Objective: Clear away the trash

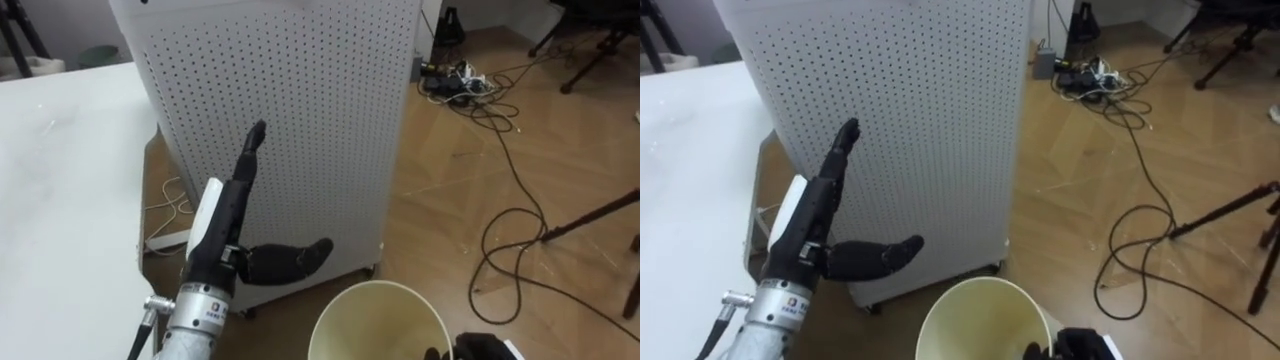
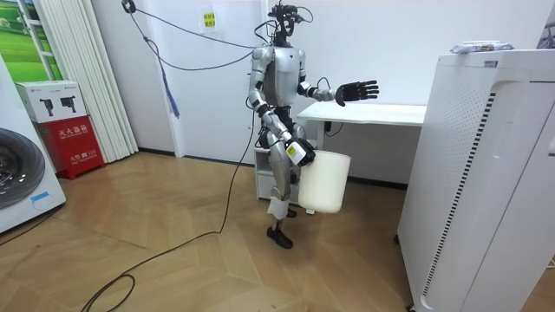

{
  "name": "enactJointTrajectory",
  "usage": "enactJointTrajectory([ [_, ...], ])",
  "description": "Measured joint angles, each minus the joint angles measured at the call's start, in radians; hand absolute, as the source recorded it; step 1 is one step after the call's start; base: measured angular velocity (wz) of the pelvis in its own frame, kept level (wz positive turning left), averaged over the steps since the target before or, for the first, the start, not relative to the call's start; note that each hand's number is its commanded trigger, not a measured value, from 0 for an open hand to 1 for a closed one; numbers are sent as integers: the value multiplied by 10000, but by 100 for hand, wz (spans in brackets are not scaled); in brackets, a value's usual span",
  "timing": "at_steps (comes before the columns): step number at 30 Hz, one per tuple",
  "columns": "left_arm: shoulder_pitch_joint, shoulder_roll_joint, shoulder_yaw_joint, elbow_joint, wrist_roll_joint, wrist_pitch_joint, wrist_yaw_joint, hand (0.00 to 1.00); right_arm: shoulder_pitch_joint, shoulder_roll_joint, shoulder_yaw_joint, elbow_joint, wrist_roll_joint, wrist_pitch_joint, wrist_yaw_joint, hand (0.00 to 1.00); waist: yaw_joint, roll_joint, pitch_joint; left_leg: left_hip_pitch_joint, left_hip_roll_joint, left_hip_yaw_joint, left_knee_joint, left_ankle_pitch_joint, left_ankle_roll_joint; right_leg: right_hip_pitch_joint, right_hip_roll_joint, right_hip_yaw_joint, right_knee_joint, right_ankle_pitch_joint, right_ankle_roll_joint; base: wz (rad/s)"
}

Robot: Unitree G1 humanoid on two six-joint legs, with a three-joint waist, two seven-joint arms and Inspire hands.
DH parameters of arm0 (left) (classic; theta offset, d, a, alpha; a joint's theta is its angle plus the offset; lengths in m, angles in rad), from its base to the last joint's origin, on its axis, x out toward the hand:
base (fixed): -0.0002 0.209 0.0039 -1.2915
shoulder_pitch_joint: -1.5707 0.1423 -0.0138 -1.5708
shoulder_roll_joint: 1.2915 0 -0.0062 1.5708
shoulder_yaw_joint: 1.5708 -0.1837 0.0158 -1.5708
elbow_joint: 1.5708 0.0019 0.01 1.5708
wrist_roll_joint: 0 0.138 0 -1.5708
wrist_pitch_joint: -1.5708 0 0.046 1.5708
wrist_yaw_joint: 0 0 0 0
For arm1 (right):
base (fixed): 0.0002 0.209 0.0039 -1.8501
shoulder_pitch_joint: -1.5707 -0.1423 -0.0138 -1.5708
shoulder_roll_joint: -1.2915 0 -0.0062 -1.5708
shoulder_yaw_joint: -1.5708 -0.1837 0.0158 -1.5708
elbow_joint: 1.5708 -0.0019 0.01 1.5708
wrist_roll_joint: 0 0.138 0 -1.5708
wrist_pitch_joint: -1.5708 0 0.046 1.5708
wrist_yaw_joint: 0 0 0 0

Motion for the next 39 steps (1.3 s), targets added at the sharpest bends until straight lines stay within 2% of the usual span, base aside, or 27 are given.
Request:
enactJointTrajectory([
  [1, -10, 14, 5, -6, -1, 0, 24, 0, -91, -16, 36, -1, -134, -1, 153, 100, 16, 18, -17, -33, 25, -66, 193, -167, -38, -7, 11, -218, 20, -147, -231, -32],
  [2, -20, 15, 6, -8, -6, 0, 36, 0, -156, -18, 62, -1, -160, -1, 206, 100, 29, 20, -24, -66, 35, -103, 291, -241, -76, -6, 33, -324, 78, -256, -354, -37],
  [3, -51, 1, 20, -13, -8, 3, 40, 0, -310, -8, 115, -1, -164, -1, 310, 100, 57, 48, -35, -132, 64, -359, 553, -391, -146, -26, 118, -466, 229, -429, -460, -33],
  [4, -61, -1, 20, -39, 3, 7, 13, 0, -340, 21, 171, -2, -164, -3, 446, 100, 70, 49, -49, -228, 215, -444, 934, -492, -276, -47, 167, -683, 373, -607, -598, -30],
  [5, -60, 18, 21, -79, -10, 7, 10, 0, -347, 24, 217, -2, -184, -9, 504, 100, 91, 10, -66, -366, 285, -512, 1326, -540, -341, -85, 192, -686, 485, -755, -671, -23],
  [7, -51, 11, 16, -151, -12, 7, 12, 0, -360, -9, 417, -3, -270, -12, 670, 100, 191, 14, -114, -1310, 904, -704, 4113, -434, -478, -47, 479, -729, 1143, -1417, -902, -22],
  [8, -54, 5, 8, -164, -13, 7, 13, 0, -356, -8, 466, -1, -297, -10, 710, 100, 163, 58, -142, -1585, 1060, -890, 4829, -269, -524, 42, 586, -803, 1262, -1574, -949, -6],
  [9, -56, -3, -10, -209, -48, 6, 32, 0, -353, -19, 543, -1, -355, -9, 794, 100, 74, 84, -163, -2026, 1293, -1189, 6037, 296, -558, 305, 750, -946, 1436, -1852, -1080, 10],
  [10, -56, -9, -34, -226, -51, -1, 47, 0, -343, -45, 568, -2, -422, -9, 837, 100, 29, -16, -205, -2255, 1397, -1365, 6703, 985, -604, 603, 766, -1055, 1520, -2025, -1200, 12],
  [12, -57, -9, -21, -225, -41, -22, 54, 0, -348, -97, 533, -2, -442, -18, 869, 100, 13, -186, -238, -2234, 1406, -1368, 6906, 1661, -608, 1023, 752, -1031, 1361, -2173, -1294, 14],
  [14, -117, -19, -27, -283, -58, -128, 62, 0, -412, -247, 496, -5, -365, -104, 875, 100, 37, -291, -194, -2380, 1313, -1340, 6451, 1328, -511, 1224, 722, -926, 1094, -2179, -1321, 10],
  [15, -113, -15, -19, -329, -55, -137, 108, 0, -415, -267, 443, -4, -365, -134, 869, 100, 59, -398, -134, -2537, 1110, -1338, 5805, 1028, -579, 1331, 631, -894, 943, -2175, -1328, 4],
  [16, -106, -18, -11, -329, 26, -136, 216, 0, -415, -277, 432, -4, -402, -135, 860, 100, 71, -441, -124, -2710, 900, -1384, 4822, 939, -675, 1406, 524, -913, 773, -2172, -1323, 6],
  [17, -103, -17, -4, -330, 100, -136, 249, 0, -414, -288, 434, 2, -400, -131, 842, 100, 78, -433, -128, -2776, 825, -1405, 4248, 938, -710, 1455, 508, -915, 650, -2154, -1296, 5],
  [19, -105, -9, -6, -369, 170, -137, 403, 0, -395, -314, 450, 20, -373, -127, 742, 100, 141, -401, -149, -2722, 531, -1448, 1771, 1131, -845, 1711, 480, -902, 253, -2108, -1233, -2],
  [20, -104, -9, -8, -413, 162, -137, 445, 0, -395, -349, 449, 13, -357, -134, 722, 100, 153, -384, -159, -2687, 489, -1435, 1295, 1335, -861, 1754, 481, -897, 194, -2117, -1212, -14],
  [21, -99, 24, -7, -458, 155, -145, 501, 0, -382, -362, 449, 19, -350, -133, 687, 100, 269, -433, -176, -2572, 368, -1380, 975, 1775, -705, 1861, 459, -812, 82, -2135, -1116, -13],
  [25, -106, 74, 0, -550, 135, -145, 511, 0, -337, -402, 423, 18, -583, -138, 685, 100, 307, -491, -211, -1701, -18, -1386, 99, 1879, -596, 2617, 273, -857, -854, -1899, -692, -2],
  [28, -107, 98, 23, -652, 131, -145, 499, 0, -341, -383, 423, 12, -750, -139, 695, 100, 313, -524, -242, -1242, -218, -1377, -353, 1876, -594, 3209, 202, -831, -1554, -1823, -609, 3],
  [32, -107, 134, 75, -804, 107, -145, 500, 0, -302, -351, 429, -120, -764, -139, 673, 100, 397, -515, -258, -719, -340, -1487, -954, 1890, -611, 3499, 185, -765, -1776, -1768, -532, -9],
  [33, -95, 115, 76, -804, 107, -145, 499, 0, -258, -296, 429, -129, -772, -139, 646, 100, 528, -504, -263, -369, -304, -1920, -1307, 1952, -673, 3458, 187, -888, -1478, -1751, -500, -46],
  [34, -78, 78, 100, -806, 101, -142, 497, 0, -242, -245, 430, -132, -790, -143, 601, 100, 628, -399, -250, 12, -138, -2776, -1761, 2048, -746, 2991, 186, -1148, -357, -1711, -360, -52],
  [35, -54, -7, 124, -804, 72, -141, 503, 0, -234, -204, 433, -149, -776, -155, 578, 100, 605, -230, -237, 105, 59, -3293, -1885, 2062, -783, 2599, 255, -1159, 12, -1914, -159, -69],
  [36, -43, 22, 325, -897, 71, -147, 569, 0, -290, -187, 488, -434, -786, -205, 571, 100, 601, -157, -254, -59, 194, -3677, -1846, 2054, -816, 1808, 294, -765, -801, -1901, -207, -58],
  [37, -59, 78, 616, -962, 95, -137, 659, 0, -227, -229, 503, -955, -778, -293, 536, 100, 467, -88, -238, -380, 262, -3650, -1689, 1850, -1043, 1203, -4, -924, -1011, -703, -595, -42],
  [38, -44, 68, 619, -950, 91, -90, 661, 0, -125, -190, 499, -1014, -755, -390, 465, 100, 300, -63, -261, -401, 298, -3432, -1694, 1837, -1104, 1251, 59, -1091, -1009, -664, -613, -6],
  [39, -27, 41, 554, -952, 158, -88, 660, 0, 3, -137, 473, -998, -675, -416, 334, 100, 192, -82, -251, -300, 325, -2910, -1775, 1855, -1118, 1444, 68, -1453, -1115, -658, -623, 21],
])
